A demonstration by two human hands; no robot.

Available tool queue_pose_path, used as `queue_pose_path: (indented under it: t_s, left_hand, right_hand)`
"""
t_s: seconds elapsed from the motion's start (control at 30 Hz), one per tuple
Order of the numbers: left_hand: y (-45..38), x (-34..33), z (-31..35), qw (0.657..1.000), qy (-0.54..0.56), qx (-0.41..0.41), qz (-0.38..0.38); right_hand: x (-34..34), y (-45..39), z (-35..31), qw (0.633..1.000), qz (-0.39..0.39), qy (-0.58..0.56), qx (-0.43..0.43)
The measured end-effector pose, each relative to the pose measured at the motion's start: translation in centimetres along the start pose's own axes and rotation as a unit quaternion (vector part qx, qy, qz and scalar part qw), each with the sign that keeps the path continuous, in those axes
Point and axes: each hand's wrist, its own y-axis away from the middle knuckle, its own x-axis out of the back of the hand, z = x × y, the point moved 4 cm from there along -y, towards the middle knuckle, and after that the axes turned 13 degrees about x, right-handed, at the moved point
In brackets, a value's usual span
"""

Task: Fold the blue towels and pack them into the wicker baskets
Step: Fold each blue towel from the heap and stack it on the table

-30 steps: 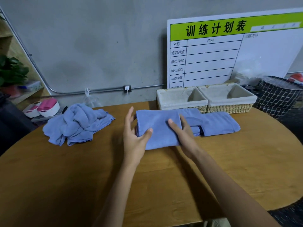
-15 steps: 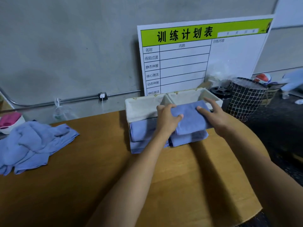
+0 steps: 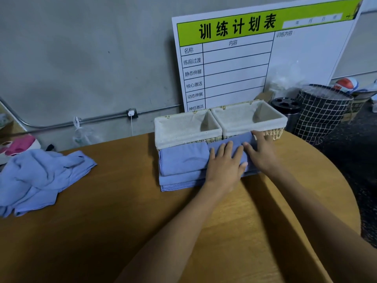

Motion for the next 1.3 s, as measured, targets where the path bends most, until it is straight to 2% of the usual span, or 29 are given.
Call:
queue_pose_path:
  t_s: [0.07,0.1,0.13,0.2,0.27,0.33,0.37,0.43,0.5,0.67,0.8,0.93,1.03,1.1,1.17,1.2,1.3]
  left_hand:
    - [0.2,0.1,0.1,1.0,-0.003,0.004,0.003]
    - [0.3,0.3,0.3,1.0,-0.013,0.007,0.006]
    - [0.3,0.5,0.5,1.0,-0.025,0.009,0.007]
    - [0.5,1.0,0.3,1.0,-0.029,-0.003,0.004]
    - [0.9,2.5,-0.7,0.998,0.017,-0.047,0.03]
    - [2.1,5.1,-2.8,0.989,0.097,-0.088,0.075]
    - [2.9,6.4,-4.4,0.981,0.145,-0.083,0.098]
    - [5.1,8.5,-8.9,0.965,0.229,-0.02,0.128]
    - [7.5,9.5,-14.3,0.953,0.255,0.044,0.159]
    - [13.9,9.7,-30.7,0.95,0.145,0.196,0.194]
    - [18.7,13.0,-43.2,0.898,0.059,0.34,0.272]
    - [20.9,13.8,-50.2,0.854,0.033,0.432,0.289]
    - [20.6,12.0,-51.2,0.871,0.094,0.386,0.29]
    - [20.3,11.6,-50.6,0.877,0.104,0.32,0.344]
    - [20.0,12.4,-47.8,0.877,0.109,0.229,0.408]
    - [19.8,12.6,-45.9,0.884,0.113,0.181,0.416]
    - [19.5,11.7,-41.0,0.896,0.042,0.162,0.411]
  right_hand:
    - [0.9,0.5,-0.9,0.988,0.038,0.13,0.069]
    - [0.8,0.6,-1.4,0.982,0.029,0.158,0.1]
    - [0.2,0.7,-1.6,0.98,-0.005,0.163,0.115]
    - [-0.8,1.2,-1.1,0.986,-0.06,0.13,0.088]
    - [-0.4,1.5,-1.0,0.991,-0.039,0.111,0.067]
    - [0.5,1.9,-2.0,0.985,0.014,0.146,0.094]
    - [0.8,2.1,-3.1,0.981,0.04,0.153,0.115]
    - [0.4,2.6,-6.7,0.976,0.068,0.111,0.173]
    - [-1.5,3.3,-11.2,0.975,0.05,0.023,0.217]
    - [-10.9,6.0,-22.1,0.942,-0.098,-0.091,0.307]
    - [-18.4,8.3,-27.1,0.928,-0.196,-0.097,0.302]
    - [-23.3,9.4,-29.6,0.929,-0.223,-0.063,0.289]
    - [-25.1,8.9,-30.6,0.932,-0.209,-0.043,0.293]
    - [-25.8,8.3,-31.3,0.931,-0.215,-0.062,0.287]
    - [-26.0,7.5,-32.3,0.926,-0.212,-0.171,0.261]
    - [-25.7,7.0,-33.0,0.919,-0.198,-0.245,0.238]
    - [-24.7,5.5,-34.7,0.892,-0.16,-0.389,0.167]
